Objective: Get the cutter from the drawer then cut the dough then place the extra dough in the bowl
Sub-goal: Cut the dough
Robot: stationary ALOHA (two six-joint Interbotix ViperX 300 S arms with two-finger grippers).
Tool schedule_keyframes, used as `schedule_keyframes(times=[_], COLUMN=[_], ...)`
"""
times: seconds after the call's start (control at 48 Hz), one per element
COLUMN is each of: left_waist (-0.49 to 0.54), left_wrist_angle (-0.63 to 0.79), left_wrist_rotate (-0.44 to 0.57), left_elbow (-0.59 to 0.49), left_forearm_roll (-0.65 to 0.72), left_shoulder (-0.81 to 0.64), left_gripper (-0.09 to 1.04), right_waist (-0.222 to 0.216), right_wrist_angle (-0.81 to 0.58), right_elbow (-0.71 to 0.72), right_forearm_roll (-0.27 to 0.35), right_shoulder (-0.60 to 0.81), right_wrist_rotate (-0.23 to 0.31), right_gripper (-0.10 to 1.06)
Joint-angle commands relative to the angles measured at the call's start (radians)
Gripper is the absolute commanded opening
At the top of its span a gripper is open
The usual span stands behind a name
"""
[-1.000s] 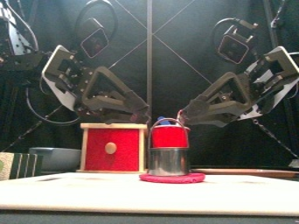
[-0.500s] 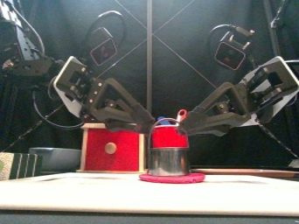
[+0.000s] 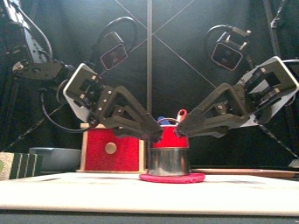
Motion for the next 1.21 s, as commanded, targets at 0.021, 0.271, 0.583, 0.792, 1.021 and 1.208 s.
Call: schedule_keyframes(times=[0.021,0.271,0.583,0.792,1.021,1.208], left_waist=[0.003,0.005,0.003,0.003,0.003,-0.005], left_wrist_angle=[-0.005,-0.003,0.011,0.018,0.021,0.044], left_wrist_rotate=[0.002,0.002,0.0,0.002,0.002,0.002], left_elbow=[-0.025,-0.025,-0.028,-0.028,-0.029,-0.031], left_forearm_roll=[0.006,0.009,0.008,0.009,0.009,0.032], left_shoulder=[-0.012,-0.012,-0.011,-0.011,-0.011,-0.011], left_gripper=[0.83,0.83,0.83,0.83,0.83,0.83], right_waist=[-0.003,-0.006,-0.008,-0.011,-0.015,-0.015], right_wrist_angle=[0.002,0.049,0.097,0.115,0.115,0.115], right_elbow=[-0.018,-0.037,-0.055,-0.061,-0.061,-0.06], right_forearm_roll=[0.011,0.054,0.06,0.061,0.064,0.075], right_shoulder=[-0.017,-0.015,-0.015,-0.015,-0.015,-0.015], right_wrist_rotate=[0.006,0.006,-0.002,-0.002,-0.002,0.0], right_gripper=[0.73,0.73,0.73,0.7,0.68,0.68])
